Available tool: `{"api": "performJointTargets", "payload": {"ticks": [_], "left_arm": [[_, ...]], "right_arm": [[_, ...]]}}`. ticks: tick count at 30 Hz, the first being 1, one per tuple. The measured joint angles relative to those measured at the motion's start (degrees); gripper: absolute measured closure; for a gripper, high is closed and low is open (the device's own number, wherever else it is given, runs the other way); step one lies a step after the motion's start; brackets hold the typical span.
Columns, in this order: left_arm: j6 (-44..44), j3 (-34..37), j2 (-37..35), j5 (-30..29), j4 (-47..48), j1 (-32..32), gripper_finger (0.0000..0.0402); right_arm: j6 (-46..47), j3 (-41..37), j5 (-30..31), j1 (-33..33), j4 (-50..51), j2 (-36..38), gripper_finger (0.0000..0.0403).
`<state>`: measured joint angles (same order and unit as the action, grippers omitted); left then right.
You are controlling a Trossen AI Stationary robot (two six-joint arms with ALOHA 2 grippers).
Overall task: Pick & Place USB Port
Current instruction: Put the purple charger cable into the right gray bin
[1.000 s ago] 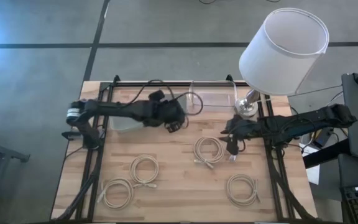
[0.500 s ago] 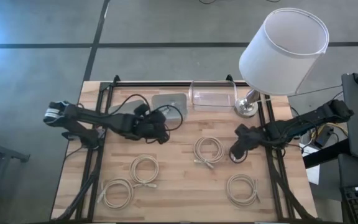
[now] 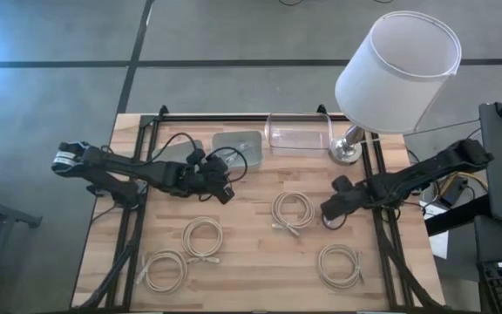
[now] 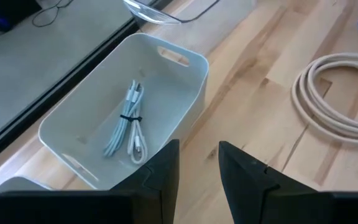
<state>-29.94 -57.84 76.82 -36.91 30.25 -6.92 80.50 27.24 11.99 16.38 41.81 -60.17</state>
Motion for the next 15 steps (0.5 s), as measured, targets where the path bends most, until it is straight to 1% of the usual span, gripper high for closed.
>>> {"api": "performJointTargets", "payload": {"ticks": [9,15], "left_arm": [[0.03,0.00,0.00,0.00,-0.84,0.00,0.0287],[0.29,0.00,0.00,0.00,-1.92,0.00,0.0287]], "right_arm": [[0.17,0.09,-0.44,-0.04,-1.01,-6.28,0.0254],[0.10,0.09,0.33,-0.04,-6.01,-10.67,0.0263]]}}
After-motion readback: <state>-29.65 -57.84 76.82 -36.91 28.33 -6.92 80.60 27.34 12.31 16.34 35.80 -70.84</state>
